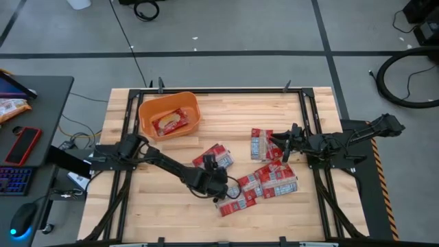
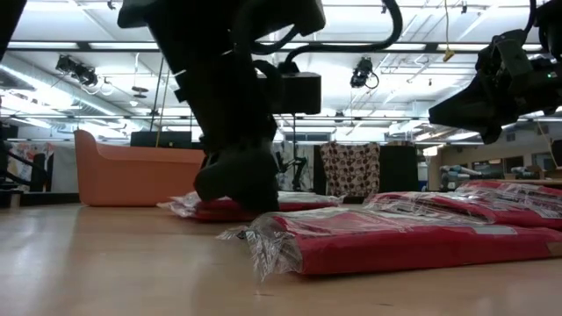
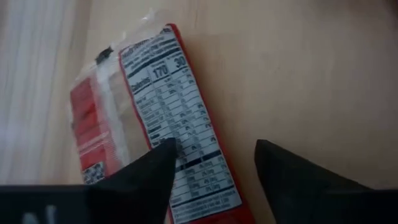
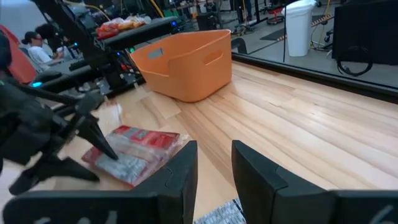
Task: Sort popcorn bags into baskets
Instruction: Put the red popcorn bag into the orange bin
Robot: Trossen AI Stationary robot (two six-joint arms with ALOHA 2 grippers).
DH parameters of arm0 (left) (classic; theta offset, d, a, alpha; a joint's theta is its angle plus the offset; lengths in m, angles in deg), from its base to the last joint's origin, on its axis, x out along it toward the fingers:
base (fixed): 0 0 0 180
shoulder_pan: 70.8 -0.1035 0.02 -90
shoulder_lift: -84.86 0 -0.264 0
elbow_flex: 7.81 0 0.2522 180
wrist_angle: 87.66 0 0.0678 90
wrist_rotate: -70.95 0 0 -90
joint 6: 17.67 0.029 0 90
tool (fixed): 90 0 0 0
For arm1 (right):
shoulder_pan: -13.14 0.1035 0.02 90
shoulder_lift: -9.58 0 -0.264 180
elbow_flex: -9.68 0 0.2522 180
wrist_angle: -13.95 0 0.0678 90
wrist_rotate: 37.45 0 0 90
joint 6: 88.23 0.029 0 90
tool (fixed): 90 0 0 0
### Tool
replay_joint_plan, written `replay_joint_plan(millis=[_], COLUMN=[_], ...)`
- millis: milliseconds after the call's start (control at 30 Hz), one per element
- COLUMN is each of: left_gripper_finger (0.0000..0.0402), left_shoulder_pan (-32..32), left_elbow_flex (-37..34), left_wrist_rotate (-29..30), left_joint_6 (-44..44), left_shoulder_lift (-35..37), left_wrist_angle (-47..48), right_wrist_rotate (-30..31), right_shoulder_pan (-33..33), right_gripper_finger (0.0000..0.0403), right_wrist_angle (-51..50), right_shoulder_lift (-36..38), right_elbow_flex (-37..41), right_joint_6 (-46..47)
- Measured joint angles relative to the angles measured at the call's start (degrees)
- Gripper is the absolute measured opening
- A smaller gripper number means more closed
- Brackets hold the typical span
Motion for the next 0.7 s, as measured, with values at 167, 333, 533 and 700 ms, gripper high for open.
replay_joint_plan(millis=[167, 333, 533, 700], left_gripper_finger=[0.0132, 0.0032, 0.0009, 0.0009], left_shoulder_pan=[-0.25, -0.18, 0.07, 0.23], left_elbow_flex=[0.07, 0.07, 4.88, 10.64], left_wrist_rotate=[0.1, -0.15, -1.54, -0.82], left_joint_6=[-1.75, -1.77, -1.73, -2.27], left_shoulder_lift=[0.1, 0.47, 2.56, 5.77], left_wrist_angle=[1.85, 2.8, 9.15, 20.88], right_wrist_rotate=[-0.09, -0.09, -0.06, -0.06], right_shoulder_pan=[-0.01, -0.01, 0.01, 0.01], right_gripper_finger=[0.0103, 0.0103, 0.0103, 0.0103], right_wrist_angle=[0.37, 0.38, 0.38, 1.32], right_shoulder_lift=[-0.04, -0.04, -0.04, -0.27], right_elbow_flex=[0.0, 0.0, 0.0, 0.0], right_joint_6=[0.0, 0.0, 0.0, 0.0])
